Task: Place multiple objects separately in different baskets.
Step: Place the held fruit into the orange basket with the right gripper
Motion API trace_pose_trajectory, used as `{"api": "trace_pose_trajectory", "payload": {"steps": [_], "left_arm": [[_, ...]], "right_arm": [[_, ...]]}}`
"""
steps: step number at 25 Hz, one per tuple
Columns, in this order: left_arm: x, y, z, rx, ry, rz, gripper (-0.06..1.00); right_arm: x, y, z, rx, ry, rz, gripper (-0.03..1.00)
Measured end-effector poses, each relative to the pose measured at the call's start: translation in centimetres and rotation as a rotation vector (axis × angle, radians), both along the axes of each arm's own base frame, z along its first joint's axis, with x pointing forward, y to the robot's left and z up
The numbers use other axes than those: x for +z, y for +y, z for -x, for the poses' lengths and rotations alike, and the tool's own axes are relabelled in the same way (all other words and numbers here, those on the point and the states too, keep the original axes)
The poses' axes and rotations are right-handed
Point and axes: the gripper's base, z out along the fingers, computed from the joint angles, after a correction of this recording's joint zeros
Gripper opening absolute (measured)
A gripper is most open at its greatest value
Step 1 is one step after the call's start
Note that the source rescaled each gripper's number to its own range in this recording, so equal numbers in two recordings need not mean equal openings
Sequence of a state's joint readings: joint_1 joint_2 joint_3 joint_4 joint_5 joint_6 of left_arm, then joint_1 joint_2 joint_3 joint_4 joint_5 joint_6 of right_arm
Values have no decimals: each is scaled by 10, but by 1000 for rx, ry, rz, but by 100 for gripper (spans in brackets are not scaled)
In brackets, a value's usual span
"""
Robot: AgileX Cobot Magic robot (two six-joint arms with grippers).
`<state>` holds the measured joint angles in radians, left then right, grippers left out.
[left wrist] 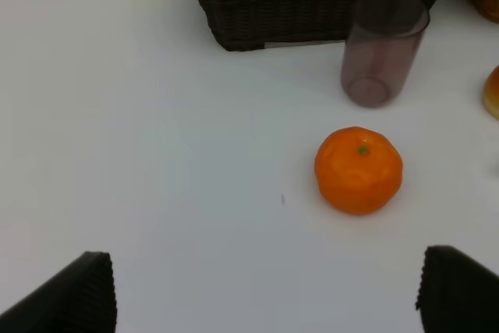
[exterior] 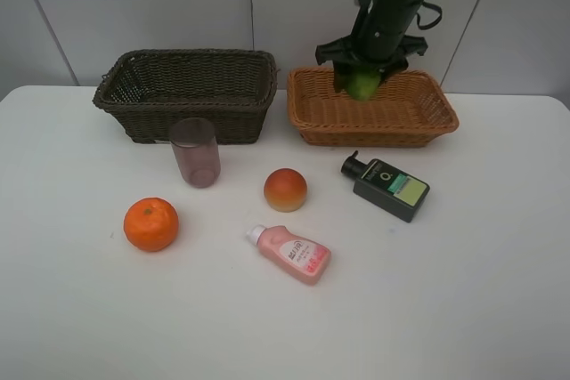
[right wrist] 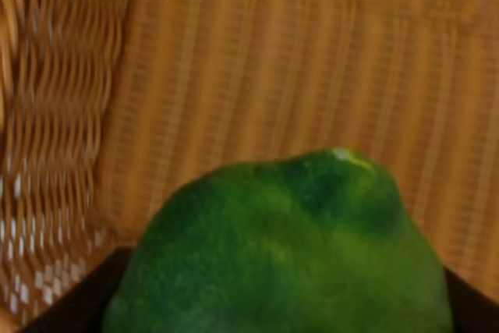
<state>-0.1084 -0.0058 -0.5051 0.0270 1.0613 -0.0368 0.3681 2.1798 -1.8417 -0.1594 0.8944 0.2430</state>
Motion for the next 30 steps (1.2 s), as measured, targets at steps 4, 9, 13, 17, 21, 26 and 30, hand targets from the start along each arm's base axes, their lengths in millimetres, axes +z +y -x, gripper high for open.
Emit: {"api": "trace_pose_trajectory", "payload": {"steps": [4,9,13,17,21,26,30], "left_arm": [[0,0,0,0,0,0,100],[0,0,0,0,0,0,100],[0,0,0,0,0,0,100],[0,0,0,0,0,0,100],[0,0,0,0,0,0,100],[0,0,0,0,0,0,100],[0,0,0,0,0,0,100]], "right_arm": [[-10,-3,-14,1,-78,-29,26],[-29,-4,-24,3,-109,-45,26],[-43,-3,-29,6,-114,-50,26],[-52,-2,-31,10,-118,-54,26],[-66,-2,-32,10,-96,-47,26],[-70,3,-31,8,-81,-63,26],[-70,5,-30,11,-82,-66,55]]}}
